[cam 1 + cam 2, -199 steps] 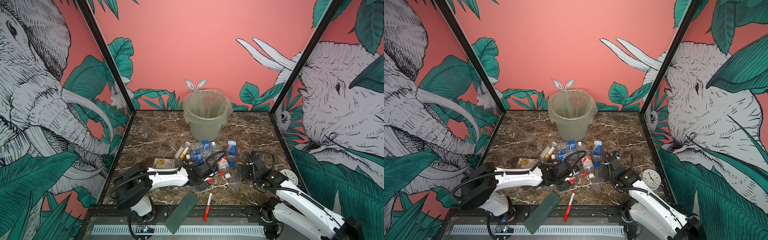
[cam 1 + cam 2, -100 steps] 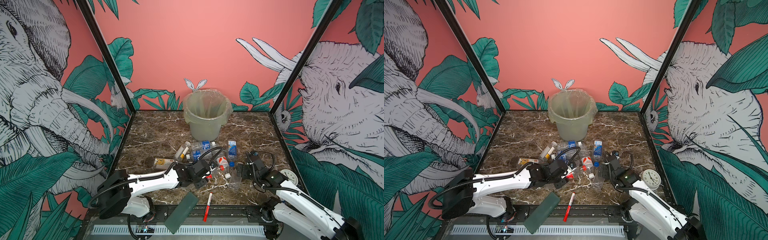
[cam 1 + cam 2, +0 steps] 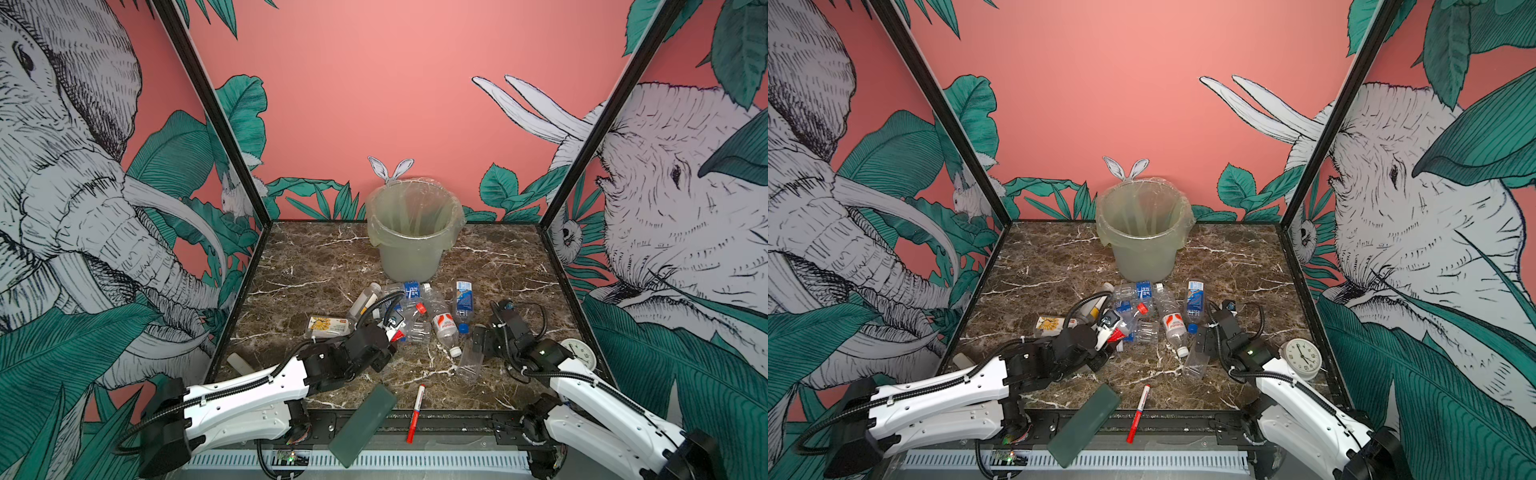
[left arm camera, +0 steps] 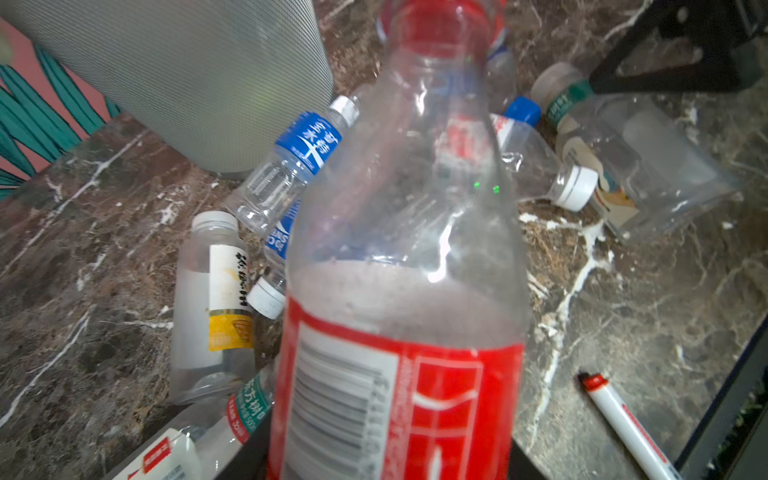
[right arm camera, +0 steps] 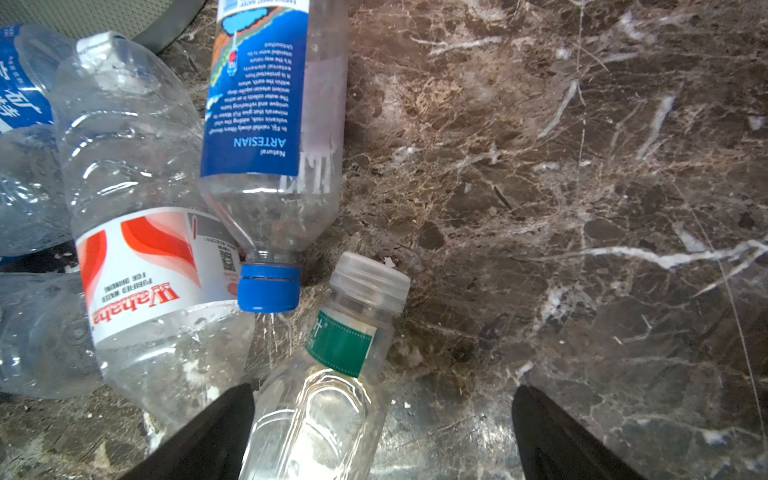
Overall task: Throw the plastic bottles in the bin
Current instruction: 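Lift the red-labelled bottle with the left gripper and drop it into the bin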
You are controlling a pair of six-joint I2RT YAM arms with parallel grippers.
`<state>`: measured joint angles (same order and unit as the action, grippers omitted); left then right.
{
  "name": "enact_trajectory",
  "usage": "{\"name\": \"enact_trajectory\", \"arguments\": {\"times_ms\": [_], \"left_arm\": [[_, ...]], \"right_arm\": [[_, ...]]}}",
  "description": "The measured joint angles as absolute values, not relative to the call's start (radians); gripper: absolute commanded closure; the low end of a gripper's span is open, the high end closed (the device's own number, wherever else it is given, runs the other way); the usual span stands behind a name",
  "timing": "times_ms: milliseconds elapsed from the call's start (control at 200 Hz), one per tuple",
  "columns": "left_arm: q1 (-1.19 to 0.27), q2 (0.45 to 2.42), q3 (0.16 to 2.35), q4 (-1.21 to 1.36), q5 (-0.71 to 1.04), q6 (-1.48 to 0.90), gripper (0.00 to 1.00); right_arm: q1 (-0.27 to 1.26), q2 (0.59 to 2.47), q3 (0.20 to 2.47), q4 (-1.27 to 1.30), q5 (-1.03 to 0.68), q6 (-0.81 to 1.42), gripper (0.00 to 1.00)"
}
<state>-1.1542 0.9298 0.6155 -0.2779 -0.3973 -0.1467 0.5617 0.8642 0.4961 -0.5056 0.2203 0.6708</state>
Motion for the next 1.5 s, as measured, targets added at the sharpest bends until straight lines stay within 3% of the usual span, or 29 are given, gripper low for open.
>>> {"name": "enact_trajectory", "arguments": {"times_ms": [355,625,770,905,990,1050,1155,1280,1500], "left_arm": [[-1.14,0.711,0.588,-0.286,-0.521,-0.195,0.48],[-1.029,0.772,0.742,-0.288,-0.489,-0.145,0.46],[-0.909,0.957,0.988,-0.251,-0.415,-0.07,0.42],[-0.754,1.265,1.364,-0.221,-0.277,-0.021,0.38],[-0.664,1.497,1.672,-0.205,-0.181,-0.006,0.24],[-0.61,1.649,1.877,-0.221,-0.124,-0.012,0.02],[-0.545,1.829,2.094,-0.235,-0.051,-0.03,0.01],[-0.516,1.824,2.006,-0.235,-0.003,-0.039,0.0],[-0.533,1.552,1.647,-0.196,0.029,-0.041,0.0]], "right_arm": [[0.562,0.888,0.498,-0.413,0.253,0.595,0.01],[0.562,0.899,0.499,-0.365,0.282,0.528,0.01],[0.56,0.923,0.503,-0.348,0.284,0.512,0.0],[0.555,0.94,0.508,-0.344,0.284,0.505,0.01],[0.554,0.944,0.514,-0.341,0.284,0.504,0.01],[0.551,0.943,0.519,-0.341,0.284,0.504,0.01],[0.545,0.935,0.521,-0.343,0.284,0.505,0.0],[0.54,0.902,0.519,-0.35,0.284,0.505,0.01],[0.529,0.878,0.511,-0.352,0.28,0.504,0.01]]}}
